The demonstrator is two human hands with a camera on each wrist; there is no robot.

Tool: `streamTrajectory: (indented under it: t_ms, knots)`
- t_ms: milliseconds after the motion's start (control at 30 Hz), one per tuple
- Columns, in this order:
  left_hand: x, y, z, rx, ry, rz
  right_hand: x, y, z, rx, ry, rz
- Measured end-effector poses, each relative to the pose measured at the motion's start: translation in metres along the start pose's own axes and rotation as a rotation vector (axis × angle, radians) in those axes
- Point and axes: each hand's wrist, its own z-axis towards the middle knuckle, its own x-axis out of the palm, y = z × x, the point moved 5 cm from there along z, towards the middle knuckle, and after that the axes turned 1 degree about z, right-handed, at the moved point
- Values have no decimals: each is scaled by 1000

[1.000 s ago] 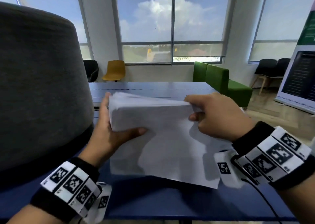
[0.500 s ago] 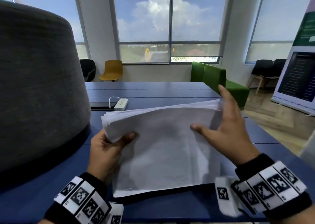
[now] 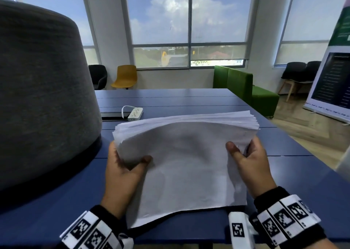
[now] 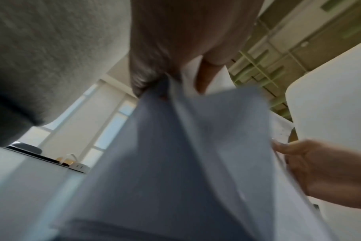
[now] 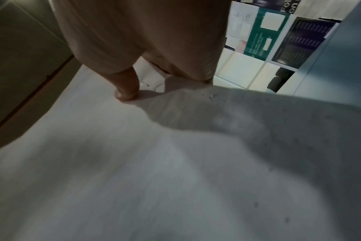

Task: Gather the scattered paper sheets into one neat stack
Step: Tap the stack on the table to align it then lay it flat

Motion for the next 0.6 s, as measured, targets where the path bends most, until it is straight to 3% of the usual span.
streamTrajectory:
  t_ms: [100, 233, 500, 600]
  knots:
    - [0, -2, -5, 10, -80, 4, 0, -1, -3, -2, 22, 5]
    - [5, -8, 6, 48, -72, 95, 1, 13, 2, -97, -33, -25]
    - [7, -31, 35, 62, -42, 254, 8, 55, 16, -257, 25, -378]
    - [15, -30, 32, 34, -19, 301, 12, 61, 13, -348, -34, -453]
